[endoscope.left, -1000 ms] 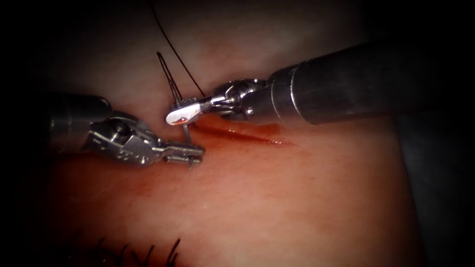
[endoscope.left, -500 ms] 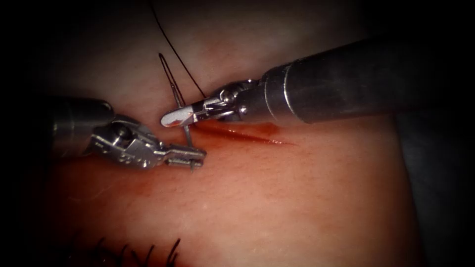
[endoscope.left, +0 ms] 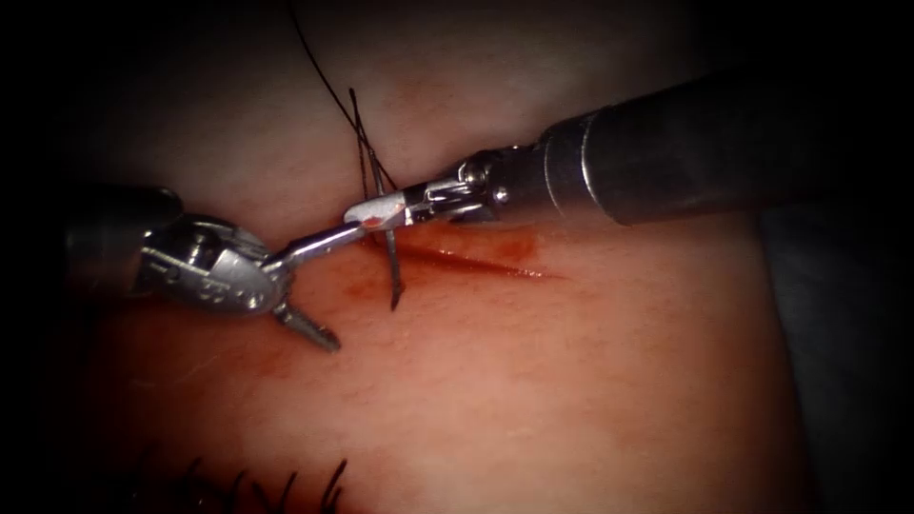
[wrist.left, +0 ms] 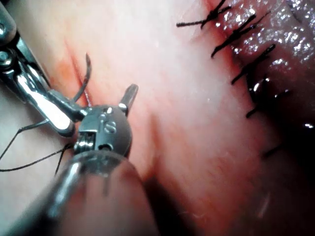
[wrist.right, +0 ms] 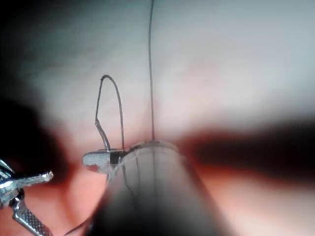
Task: Wound Closure
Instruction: Use the left hand to open the wound.
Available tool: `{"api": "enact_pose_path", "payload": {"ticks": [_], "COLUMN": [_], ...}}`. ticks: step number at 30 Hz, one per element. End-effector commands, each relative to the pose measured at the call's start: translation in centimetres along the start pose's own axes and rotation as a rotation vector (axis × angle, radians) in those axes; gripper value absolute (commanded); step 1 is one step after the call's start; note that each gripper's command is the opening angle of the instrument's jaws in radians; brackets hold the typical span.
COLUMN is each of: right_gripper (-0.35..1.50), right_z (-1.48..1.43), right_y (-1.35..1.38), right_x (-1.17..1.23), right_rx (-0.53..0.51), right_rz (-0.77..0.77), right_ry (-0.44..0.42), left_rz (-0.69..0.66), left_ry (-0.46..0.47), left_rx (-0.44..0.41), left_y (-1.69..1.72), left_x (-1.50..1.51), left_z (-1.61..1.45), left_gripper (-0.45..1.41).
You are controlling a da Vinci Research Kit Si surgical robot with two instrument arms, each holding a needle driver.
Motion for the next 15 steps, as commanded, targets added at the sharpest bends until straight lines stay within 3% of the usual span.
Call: {"api": "enact_pose_path", "payload": {"ticks": [1,2,3,4,9,15], "right_gripper": [-0.35,-0.35,-0.35,-0.35,-0.35,-0.35], "right_z": [0.03,-0.01,-0.06,-0.10,-0.19,-0.20], "right_y": [0.03,0.03,0.02,0.00,-0.05,-0.08], "right_x": [0.00,0.02,0.05,0.09,0.17,0.14], "right_rx": [-0.007,-0.020,-0.047,-0.074,-0.115,-0.161], "right_rz": [-0.015,-0.033,-0.066,-0.103,-0.184,-0.336], "right_ry": [0.015,0.042,0.077,0.109,0.189,0.245], "left_rz": [-0.016,-0.073,-0.124,-0.189,-0.385,-0.476], "left_ry": [0.006,0.015,0.025,0.031,-0.008,-0.070], "left_rx": [0.000,-0.003,-0.002,0.000,0.023,-0.007], "left_y": [-0.01,-0.05,-0.08,-0.09,-0.07,-0.01], "left_x": [-0.05,-0.10,-0.17,-0.24,-0.66,-1.07], "left_z": [0.03,-0.06,-0.11,-0.11,-0.03,0.17], "left_gripper": [0.78,0.42,-0.13,-0.45,-0.45,-0.45]}}
